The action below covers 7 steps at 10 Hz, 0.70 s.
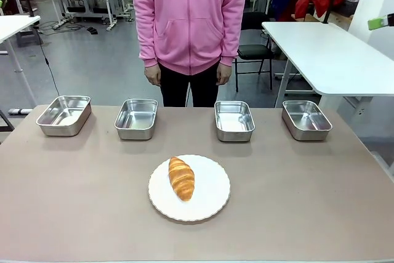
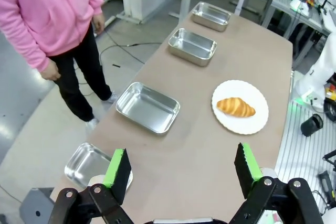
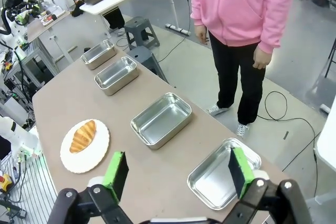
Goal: Place the bread in the container.
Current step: Place the Butter Roll into the Airtight Container indicated by the human.
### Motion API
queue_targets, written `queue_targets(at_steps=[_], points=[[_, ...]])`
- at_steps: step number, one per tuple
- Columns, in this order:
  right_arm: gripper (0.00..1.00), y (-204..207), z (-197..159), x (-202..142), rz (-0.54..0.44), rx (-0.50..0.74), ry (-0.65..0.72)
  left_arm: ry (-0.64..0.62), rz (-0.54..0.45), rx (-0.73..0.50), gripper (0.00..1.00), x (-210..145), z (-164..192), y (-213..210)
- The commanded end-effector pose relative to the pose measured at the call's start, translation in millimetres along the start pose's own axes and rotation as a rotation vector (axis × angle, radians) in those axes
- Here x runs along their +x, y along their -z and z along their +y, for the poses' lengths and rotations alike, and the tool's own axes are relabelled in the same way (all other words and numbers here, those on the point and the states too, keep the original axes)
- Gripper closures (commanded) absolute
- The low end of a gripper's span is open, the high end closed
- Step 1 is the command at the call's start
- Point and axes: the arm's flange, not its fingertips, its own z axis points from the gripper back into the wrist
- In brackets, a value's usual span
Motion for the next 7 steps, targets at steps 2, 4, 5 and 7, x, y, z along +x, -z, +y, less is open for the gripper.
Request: queue_targets(at_steps=[2, 4, 5, 7], points=[[0.00, -1.9, -5.2, 3.1, -0.031, 0.006, -0.027, -0.043, -0.025, -0.009, 0.00, 0.1, -5.4, 1.9], [0.00, -0.9, -7.4, 3.0, -0.033, 0.005, -0.018, -0.058, -0.011, -0.009, 0.00, 0.8, -4.8, 2.8], [0.00, 0.8, -8.7, 2.7, -0.012, 0.020, -0.012, -0.059, 0.003, 0.008, 0.00, 1.1, -4.7, 3.4], [0.00, -3.5, -2.5, -0.7, -0.003, -0.008, 0.004, -0.036, -0.003, 0.000, 0.00, 0.5, -0.4, 0.6]])
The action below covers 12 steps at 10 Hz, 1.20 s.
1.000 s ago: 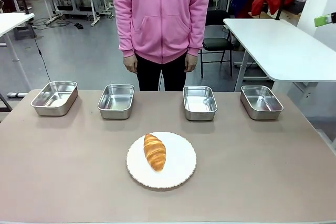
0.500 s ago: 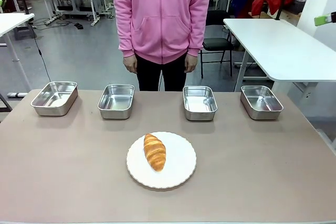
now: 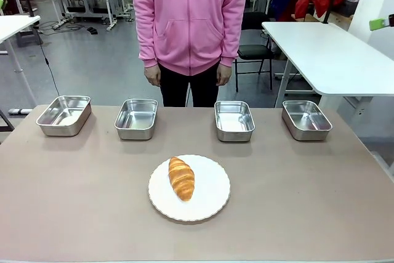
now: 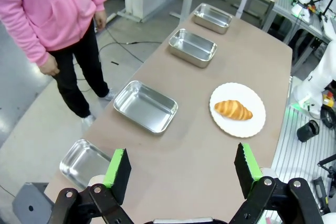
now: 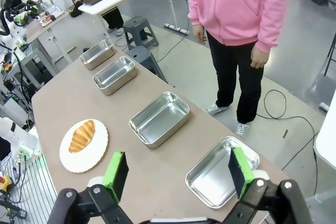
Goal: Place the bread in the container.
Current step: Place the Butter Roll into the Airtight Container indicated by the human.
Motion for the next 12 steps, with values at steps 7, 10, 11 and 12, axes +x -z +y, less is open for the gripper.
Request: queue_targets(at_steps=[7, 10, 11, 12], points=[[0.00, -0.8, 2.3, 0.8, -0.005, -0.003, -0.004, 0.008, -0.002, -0.002, 0.00, 0.2, -1.1, -0.1], [0.00, -0.8, 2.3, 0.8, -0.005, -0.003, -0.004, 0.008, -0.002, -0.002, 0.00, 0.2, -1.1, -0.1], [0.00, -0.8, 2.3, 0.8, -0.005, -0.003, -0.004, 0.008, -0.002, -0.002, 0.00, 0.2, -1.1, -0.1], [0.00, -0.8, 2.3, 0.8, -0.005, -0.003, -0.004, 0.008, -0.002, -0.002, 0.00, 0.2, -1.1, -0.1]])
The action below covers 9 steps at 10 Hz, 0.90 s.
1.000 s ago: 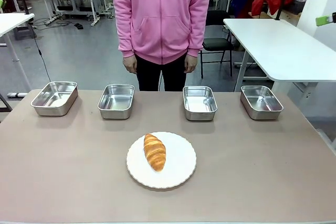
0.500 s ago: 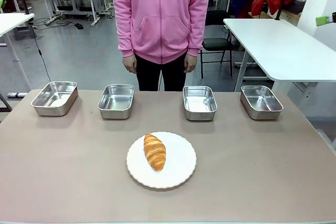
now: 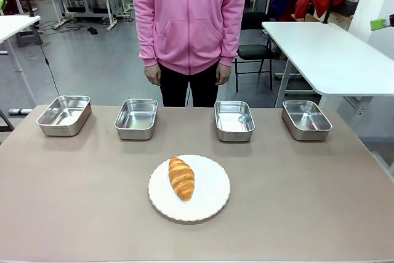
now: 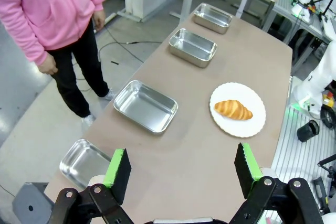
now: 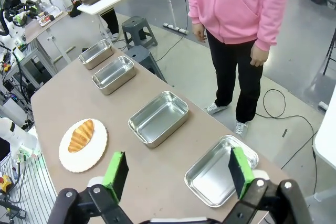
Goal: Place the bread in the container.
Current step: Place the Butter Roll into the Airtight Container indicated by the human.
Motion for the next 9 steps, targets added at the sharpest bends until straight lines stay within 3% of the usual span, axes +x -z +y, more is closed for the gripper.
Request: queue_targets(at_steps=[1, 9], points=[[0.00, 0.5, 2.4, 1.0, -0.007, 0.001, -0.004, 0.009, -0.003, -0.002, 0.00, 0.5, -1.5, -0.2], [0.00, 0.5, 2.4, 1.0, -0.007, 0.001, -0.004, 0.009, -0.003, -0.002, 0.00, 0.5, -1.5, -0.2]])
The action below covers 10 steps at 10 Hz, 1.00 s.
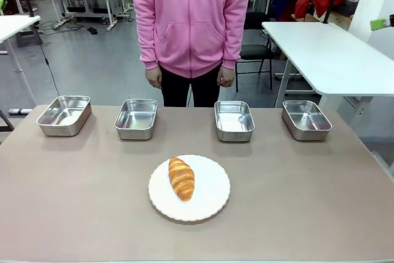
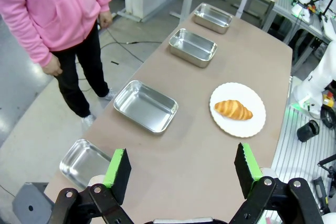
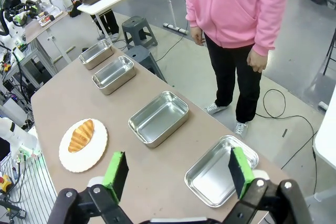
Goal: Place the bread in the container.
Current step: Place the Butter Roll into the Airtight Container indicated by the human.
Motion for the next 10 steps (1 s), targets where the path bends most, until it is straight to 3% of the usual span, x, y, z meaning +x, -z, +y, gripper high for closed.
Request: queue_targets(at_steps=[1, 10], points=[[0.00, 0.5, 2.4, 1.0, -0.007, 0.001, -0.004, 0.009, -0.003, -0.002, 0.00, 0.5, -1.5, -0.2], [0.00, 0.5, 2.4, 1.0, -0.007, 0.001, -0.004, 0.009, -0.003, -0.002, 0.00, 0.5, -1.5, -0.2]])
